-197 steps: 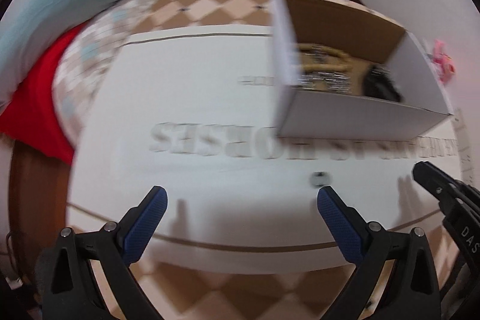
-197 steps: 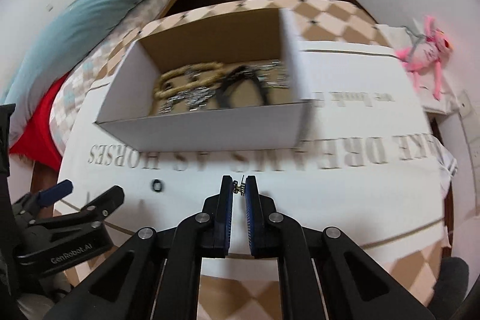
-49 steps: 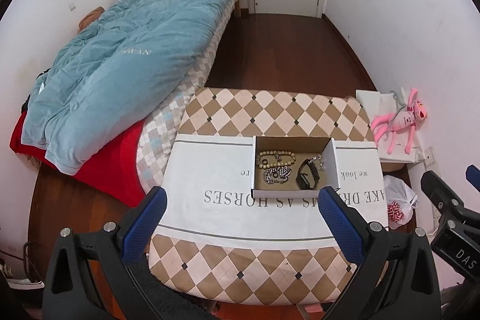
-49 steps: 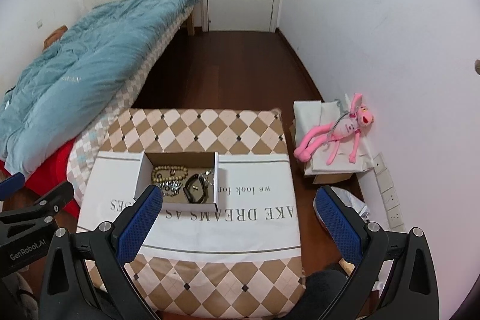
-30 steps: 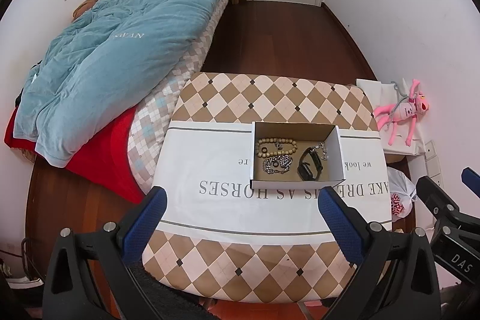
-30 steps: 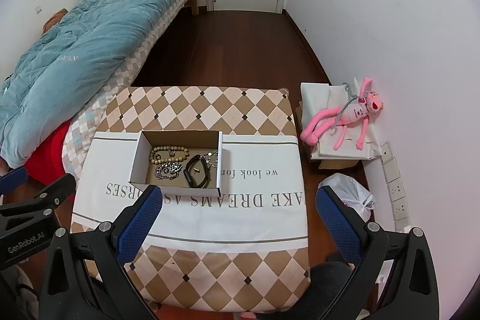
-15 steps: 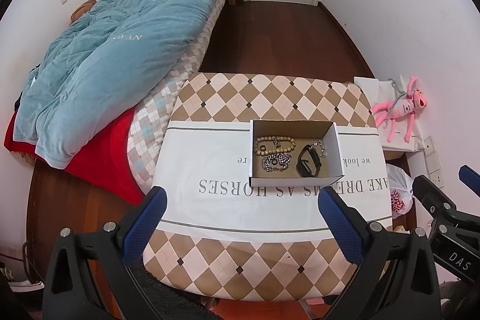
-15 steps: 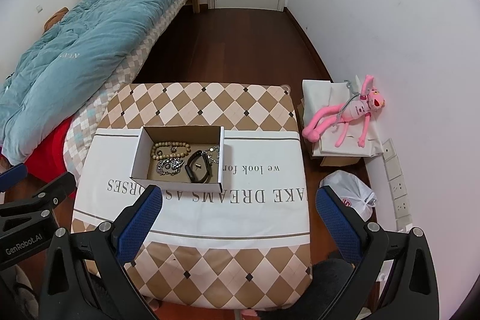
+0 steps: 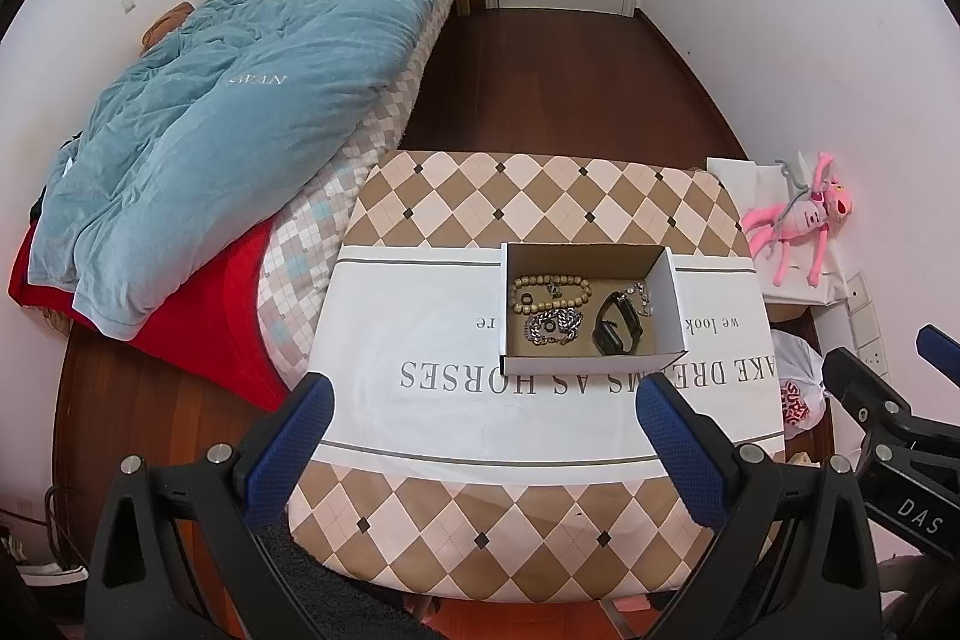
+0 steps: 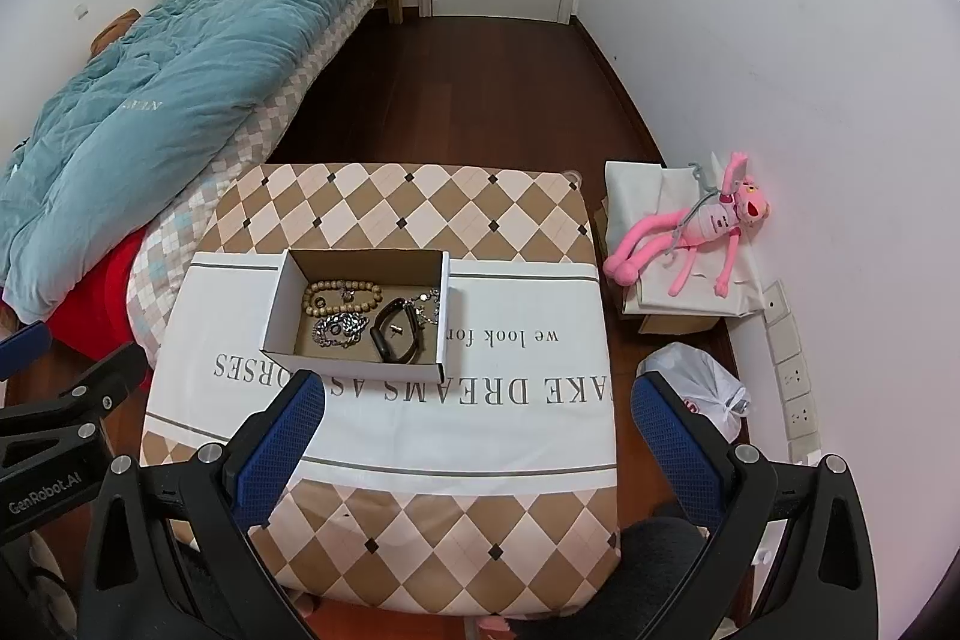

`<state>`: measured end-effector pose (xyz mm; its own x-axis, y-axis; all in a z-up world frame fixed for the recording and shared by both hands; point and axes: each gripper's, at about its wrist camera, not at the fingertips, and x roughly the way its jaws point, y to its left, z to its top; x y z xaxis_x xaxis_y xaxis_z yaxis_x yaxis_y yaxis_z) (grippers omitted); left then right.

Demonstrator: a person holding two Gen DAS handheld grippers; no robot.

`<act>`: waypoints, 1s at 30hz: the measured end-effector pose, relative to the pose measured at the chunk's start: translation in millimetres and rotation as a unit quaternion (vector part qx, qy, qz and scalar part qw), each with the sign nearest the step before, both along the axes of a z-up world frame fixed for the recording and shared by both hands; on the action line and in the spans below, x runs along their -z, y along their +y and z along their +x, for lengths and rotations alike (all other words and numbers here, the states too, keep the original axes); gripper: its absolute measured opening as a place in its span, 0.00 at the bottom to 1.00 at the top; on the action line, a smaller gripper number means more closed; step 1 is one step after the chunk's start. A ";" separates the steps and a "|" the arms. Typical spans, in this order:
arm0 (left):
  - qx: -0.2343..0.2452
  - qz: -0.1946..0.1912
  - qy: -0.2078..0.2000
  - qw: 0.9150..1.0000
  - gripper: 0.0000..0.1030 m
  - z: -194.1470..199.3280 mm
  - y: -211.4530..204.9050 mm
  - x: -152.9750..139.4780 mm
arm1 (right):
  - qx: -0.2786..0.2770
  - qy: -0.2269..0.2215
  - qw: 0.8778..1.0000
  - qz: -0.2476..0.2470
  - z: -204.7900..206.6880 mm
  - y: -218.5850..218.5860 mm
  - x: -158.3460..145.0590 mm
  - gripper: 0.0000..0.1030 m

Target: Organize jewelry

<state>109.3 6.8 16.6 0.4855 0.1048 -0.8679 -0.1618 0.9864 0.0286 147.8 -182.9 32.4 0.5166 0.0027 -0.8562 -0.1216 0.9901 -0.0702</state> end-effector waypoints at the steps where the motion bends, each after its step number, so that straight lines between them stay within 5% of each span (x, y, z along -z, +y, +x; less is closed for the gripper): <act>1: 0.000 0.000 0.000 1.000 1.00 0.1 0.4 -0.1 | -0.001 -0.001 1.000 0.000 0.3 0.0 -0.9 1.00; 30: 0.000 0.001 -0.006 1.000 1.00 -1.0 0.1 -8.2 | -0.005 -0.006 1.000 -0.005 -0.5 0.1 -7.9 1.00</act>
<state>108.3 6.9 24.8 0.4962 0.1067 -0.8616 -0.1620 0.9864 0.0289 147.3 -182.8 40.3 0.5263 -0.0011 -0.8503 -0.1309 0.9880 -0.0823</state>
